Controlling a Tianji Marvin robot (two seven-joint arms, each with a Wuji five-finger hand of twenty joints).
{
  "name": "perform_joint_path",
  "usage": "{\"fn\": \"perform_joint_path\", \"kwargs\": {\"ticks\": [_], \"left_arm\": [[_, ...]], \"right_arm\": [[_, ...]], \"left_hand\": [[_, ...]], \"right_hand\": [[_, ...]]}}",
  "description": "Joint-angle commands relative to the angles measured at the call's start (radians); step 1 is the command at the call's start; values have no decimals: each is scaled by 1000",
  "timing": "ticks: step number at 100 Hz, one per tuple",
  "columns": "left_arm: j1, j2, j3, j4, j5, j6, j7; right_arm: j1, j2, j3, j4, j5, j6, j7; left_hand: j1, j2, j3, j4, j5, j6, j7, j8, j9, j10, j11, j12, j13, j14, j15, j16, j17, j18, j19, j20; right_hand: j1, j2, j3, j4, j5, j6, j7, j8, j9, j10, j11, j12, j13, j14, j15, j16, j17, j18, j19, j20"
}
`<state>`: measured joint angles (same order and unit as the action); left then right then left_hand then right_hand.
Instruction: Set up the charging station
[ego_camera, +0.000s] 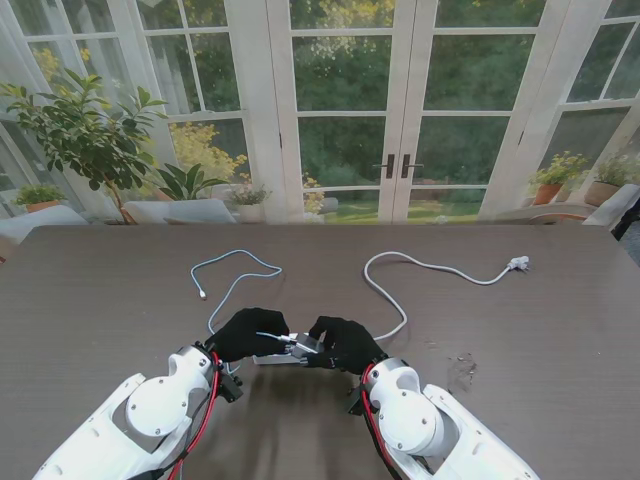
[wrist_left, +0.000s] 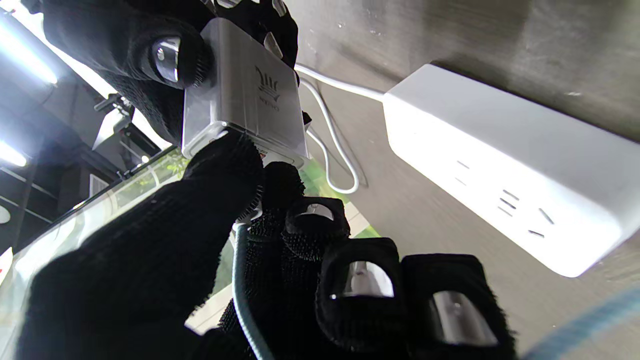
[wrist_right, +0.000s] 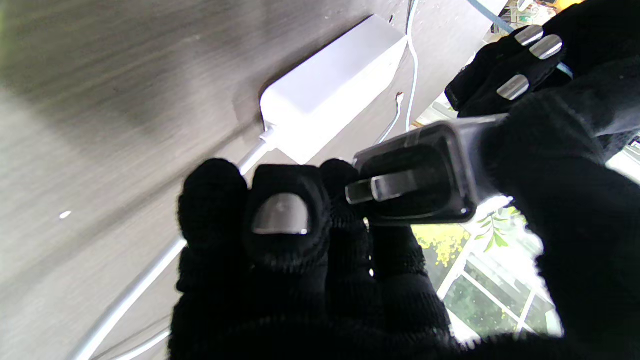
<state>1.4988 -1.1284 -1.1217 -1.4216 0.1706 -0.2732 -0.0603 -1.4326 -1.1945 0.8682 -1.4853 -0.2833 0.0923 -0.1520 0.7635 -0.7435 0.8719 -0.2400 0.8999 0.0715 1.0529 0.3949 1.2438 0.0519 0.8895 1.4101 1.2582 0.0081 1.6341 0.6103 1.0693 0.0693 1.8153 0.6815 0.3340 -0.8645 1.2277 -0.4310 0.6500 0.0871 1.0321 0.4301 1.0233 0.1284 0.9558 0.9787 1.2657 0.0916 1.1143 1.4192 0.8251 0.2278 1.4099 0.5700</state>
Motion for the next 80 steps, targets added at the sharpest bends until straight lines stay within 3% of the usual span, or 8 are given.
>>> {"fn": "perform_joint_path", "kwargs": {"ticks": [1,15,21,34,45,49,59,80], "left_arm": [[14,-1,3,-21,-9,15,-35],[18,-1,-8,-28,-31,29,-47],[18,-2,-10,-27,-39,30,-50],[15,-3,-13,-21,-68,31,-60],[14,-5,-15,-16,-91,33,-66],[14,-5,-16,-14,-101,33,-71],[15,-4,-18,-12,-106,32,-77],[16,1,-19,-17,-119,34,-101]], "right_arm": [[6,-9,-4,-9,-8,-15,16],[8,-8,-5,-2,-10,-21,19],[8,-8,-4,-1,-10,-22,20],[7,-7,-3,-1,-13,-21,20],[6,-6,-1,-1,-14,-19,22],[6,-6,-1,-1,-15,-19,22],[7,-5,0,0,-17,-19,23],[5,-5,1,1,-16,-18,24]], "left_hand": [[-15,8,-6,1,51,-41,68,60,33,22,-44,6,18,-109,36,12,46,-168,279,50],[-234,24,10,-12,93,5,-18,158,49,28,-36,-49,17,-95,62,16,53,-180,279,129],[-345,73,39,59,126,26,-77,258,58,36,-31,-56,17,-97,67,16,54,-182,279,139],[-457,188,-60,57,169,30,-37,306,80,63,-30,-56,17,-86,76,18,55,-183,279,149],[-364,385,-298,110,208,33,44,366,96,84,-16,-52,17,-92,90,23,54,-168,279,156],[-338,425,-317,134,216,35,70,381,97,92,-9,-55,17,-99,96,26,54,-165,279,159],[-275,434,-242,187,215,29,93,399,98,89,1,-60,17,-105,100,29,54,-160,279,164],[-292,365,-1,288,191,22,68,388,97,72,14,-55,17,-121,101,31,53,-156,279,150]], "right_hand": [[134,103,165,67,61,-146,373,55,64,-95,48,13,36,-10,28,-740,11,8,43,19],[133,105,164,67,60,-152,372,55,63,-95,48,14,33,-11,27,-740,8,6,42,19],[134,105,164,67,60,-153,372,56,62,-95,48,14,32,-13,26,-740,8,6,42,19],[133,107,163,67,60,-151,371,57,61,-95,48,14,30,-10,27,-740,6,5,42,19],[133,106,162,67,60,-151,371,57,60,-95,49,15,29,-9,27,-740,4,4,42,20],[134,107,162,68,60,-151,371,57,60,-95,49,14,29,-12,27,-740,4,4,43,20],[133,108,161,68,60,-151,370,58,59,-95,49,14,29,-10,28,-740,4,3,43,20],[132,109,159,68,57,-152,370,60,58,-95,49,14,29,-10,29,-740,2,2,43,21]]}}
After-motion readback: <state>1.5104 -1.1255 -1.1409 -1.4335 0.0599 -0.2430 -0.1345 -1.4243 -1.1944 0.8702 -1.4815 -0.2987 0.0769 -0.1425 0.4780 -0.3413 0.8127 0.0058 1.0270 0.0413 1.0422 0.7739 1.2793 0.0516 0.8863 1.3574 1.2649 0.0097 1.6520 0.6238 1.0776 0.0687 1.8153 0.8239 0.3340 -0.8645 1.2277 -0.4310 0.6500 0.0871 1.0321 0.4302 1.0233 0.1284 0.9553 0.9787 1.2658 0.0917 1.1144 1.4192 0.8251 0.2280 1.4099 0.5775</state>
